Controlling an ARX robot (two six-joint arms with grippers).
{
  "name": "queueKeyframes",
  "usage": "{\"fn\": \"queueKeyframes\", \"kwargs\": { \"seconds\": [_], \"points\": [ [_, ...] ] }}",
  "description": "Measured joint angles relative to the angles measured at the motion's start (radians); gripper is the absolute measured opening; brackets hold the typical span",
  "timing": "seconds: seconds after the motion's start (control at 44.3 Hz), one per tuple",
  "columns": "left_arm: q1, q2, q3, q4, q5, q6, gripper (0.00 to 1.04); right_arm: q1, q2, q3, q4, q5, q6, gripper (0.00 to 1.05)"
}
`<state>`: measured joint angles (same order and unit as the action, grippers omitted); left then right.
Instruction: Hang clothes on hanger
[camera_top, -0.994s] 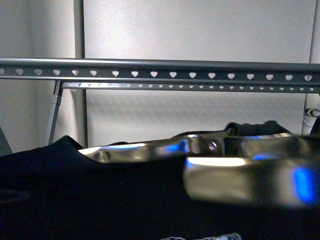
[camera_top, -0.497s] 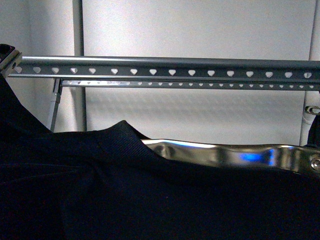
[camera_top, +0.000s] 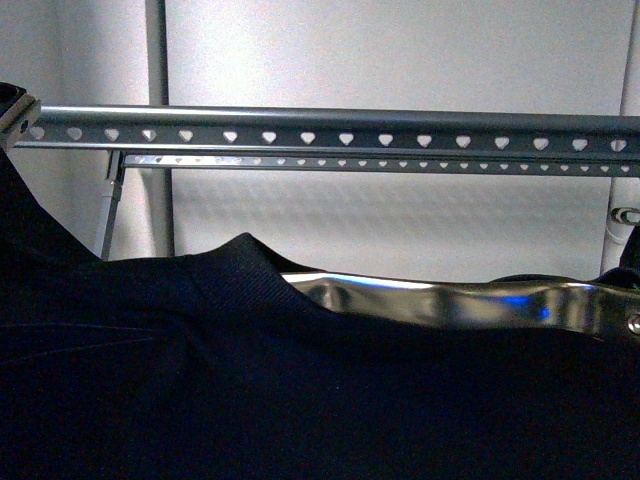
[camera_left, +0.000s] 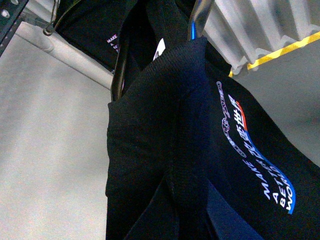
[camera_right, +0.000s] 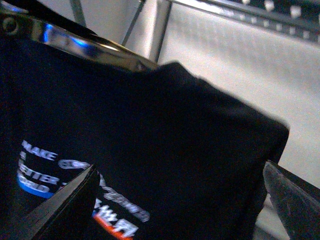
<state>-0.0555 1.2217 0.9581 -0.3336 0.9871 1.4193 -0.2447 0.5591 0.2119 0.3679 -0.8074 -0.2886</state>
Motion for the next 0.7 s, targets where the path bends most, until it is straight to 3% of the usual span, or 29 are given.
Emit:
{"fn": "queueKeyframes", "kwargs": {
  "seconds": [0.068,0.135,0.271,0.406,0.7],
  "points": [
    [0.0,0.0,0.0,0.0,-0.001,0.0,0.04,0.023,0.144,0.056,0.088,-0.034,-0.233,0.97],
    [0.0,0.0,0.0,0.0,-0.003,0.0,0.04,0.056,0.288,0.126,0.068,-0.063,-0.526,0.97],
    [0.0,0.0,0.0,0.0,-0.005,0.0,0.04,0.117,0.431,0.22,0.014,-0.027,-0.816,0.97],
    [0.0,0.0,0.0,0.0,-0.006,0.0,0.04,0.179,0.537,0.328,-0.017,0.02,-0.923,0.97],
    [0.0,0.0,0.0,0.0,-0.006,0.0,0.04,0.185,0.682,0.469,-0.078,0.052,-0.934,0.94]
  ]
}}
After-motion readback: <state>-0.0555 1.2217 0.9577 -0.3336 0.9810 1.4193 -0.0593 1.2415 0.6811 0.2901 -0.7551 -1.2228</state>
